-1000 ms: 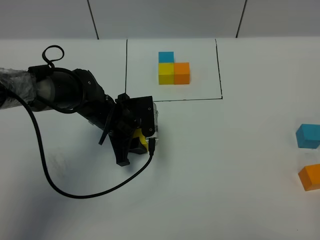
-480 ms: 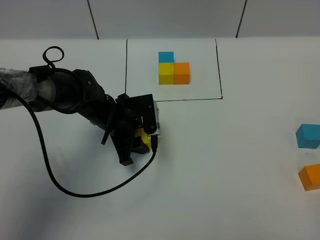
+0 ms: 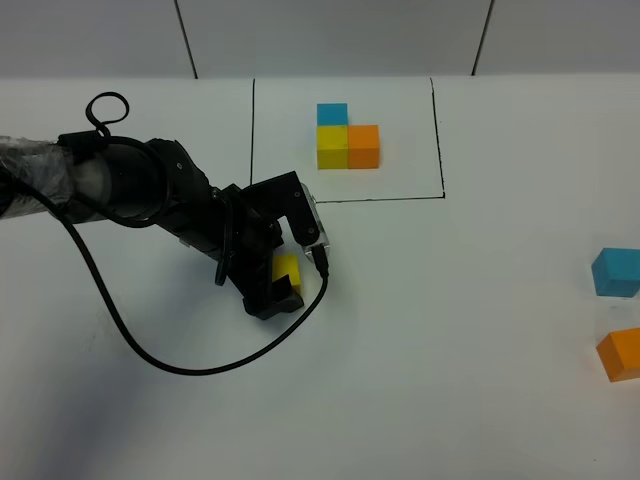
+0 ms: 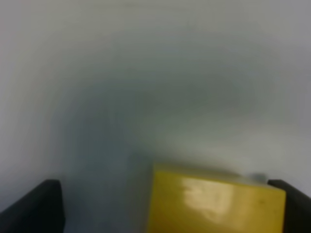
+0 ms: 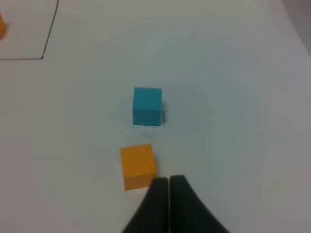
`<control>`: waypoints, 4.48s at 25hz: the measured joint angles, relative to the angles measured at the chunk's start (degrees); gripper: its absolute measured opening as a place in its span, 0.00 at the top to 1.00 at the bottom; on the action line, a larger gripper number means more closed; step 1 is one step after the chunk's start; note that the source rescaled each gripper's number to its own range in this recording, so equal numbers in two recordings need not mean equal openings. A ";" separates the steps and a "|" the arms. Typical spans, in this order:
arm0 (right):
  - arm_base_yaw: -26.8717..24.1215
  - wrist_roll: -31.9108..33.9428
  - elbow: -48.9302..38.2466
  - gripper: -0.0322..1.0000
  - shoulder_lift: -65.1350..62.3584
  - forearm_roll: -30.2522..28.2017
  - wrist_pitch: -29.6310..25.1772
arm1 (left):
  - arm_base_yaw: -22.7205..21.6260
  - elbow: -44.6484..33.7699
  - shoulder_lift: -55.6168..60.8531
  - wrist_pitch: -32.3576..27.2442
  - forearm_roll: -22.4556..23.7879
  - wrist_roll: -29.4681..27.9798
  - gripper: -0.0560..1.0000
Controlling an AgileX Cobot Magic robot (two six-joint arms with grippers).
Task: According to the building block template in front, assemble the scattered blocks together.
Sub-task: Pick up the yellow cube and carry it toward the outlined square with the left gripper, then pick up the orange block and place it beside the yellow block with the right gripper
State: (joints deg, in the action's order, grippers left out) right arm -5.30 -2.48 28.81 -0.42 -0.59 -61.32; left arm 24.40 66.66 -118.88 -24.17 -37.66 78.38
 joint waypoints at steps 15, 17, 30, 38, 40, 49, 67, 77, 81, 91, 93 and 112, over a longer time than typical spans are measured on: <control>0.00 0.00 0.00 0.97 0.00 0.00 0.00 | 2.00 0.00 5.21 1.12 1.22 -2.63 0.07; 0.00 0.00 0.00 0.97 0.00 0.00 0.00 | 2.63 0.00 6.46 1.12 1.22 -2.63 0.07; 0.00 0.00 0.00 0.97 0.00 0.00 0.00 | 3.68 0.00 13.95 -4.03 2.37 -5.62 0.85; 0.00 0.00 0.00 0.97 0.00 0.00 0.00 | 3.80 0.00 14.06 -4.45 4.61 -36.24 0.94; 0.00 0.00 0.00 0.97 0.00 0.00 0.00 | 4.17 0.00 14.06 -4.45 5.43 -50.01 0.94; 0.00 0.00 0.00 0.97 0.00 0.00 0.00 | 5.27 0.00 14.75 0.30 18.89 -72.66 0.94; 0.00 0.00 0.00 0.97 0.00 0.00 0.00 | -12.02 -9.10 32.51 -11.08 29.06 -74.42 0.94; 0.00 0.00 0.00 0.97 0.00 0.00 0.00 | -24.43 -30.48 57.57 -13.25 29.49 -74.98 0.94; 0.00 0.00 0.00 0.97 0.00 0.00 0.00 | -29.40 -34.25 68.60 -20.19 31.32 -74.98 0.94; 0.00 0.00 0.00 0.97 0.00 0.00 0.00 | -38.97 -36.66 87.61 -36.15 33.59 -76.01 0.95; 0.00 0.00 0.00 0.97 0.00 0.00 0.00 | -39.71 -37.37 90.25 -36.71 33.73 -76.72 0.95; 0.00 0.00 0.00 0.97 0.00 0.00 0.00 | -39.65 -37.43 100.14 -36.75 33.85 -77.37 0.95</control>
State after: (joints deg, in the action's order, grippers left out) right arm -5.30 -2.48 28.81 -0.42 -0.59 -61.32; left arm -15.26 29.24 -18.74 -60.92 -3.81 1.01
